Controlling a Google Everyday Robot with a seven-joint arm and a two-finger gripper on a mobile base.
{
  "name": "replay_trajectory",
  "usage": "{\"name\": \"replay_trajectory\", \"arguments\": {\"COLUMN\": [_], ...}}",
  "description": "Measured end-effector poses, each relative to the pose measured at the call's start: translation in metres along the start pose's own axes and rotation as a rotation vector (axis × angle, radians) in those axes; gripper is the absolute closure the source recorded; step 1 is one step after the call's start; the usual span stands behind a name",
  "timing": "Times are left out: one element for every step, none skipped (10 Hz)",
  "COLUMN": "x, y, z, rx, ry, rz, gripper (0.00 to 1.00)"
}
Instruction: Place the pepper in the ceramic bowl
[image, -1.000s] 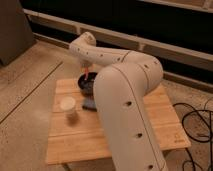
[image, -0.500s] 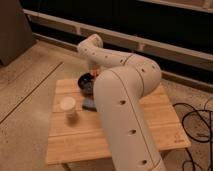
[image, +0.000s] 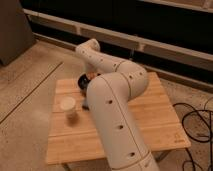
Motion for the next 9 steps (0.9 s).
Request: {"name": "replay_trajectory", "arguments": {"x": [0.002,0.004,0.005,0.003,0.0,-0.005,-0.006,-0.006,-0.006], "y": [-0.001,-0.003,-0.007,-0.008,-0.009,-0.008,-0.009,-0.009,-0.009], "z": [0.006,0.011,0.017,0.018,0.018,0.017,0.017,0.017,0.017], "rx": [0.0,0.005,0.009,0.008,0.009,0.002,0.001,0.001,0.001], "ry": [0.022,0.041,0.06,0.062,0.063,0.052,0.051,0.052,0.052], "rz": [-0.001,0.002,0.009,0.012,0.012,0.017,0.017,0.017,0.017], "gripper": [0.46,0.37,0.25,0.2,0.2,0.2,0.2,0.2,0.2]}}
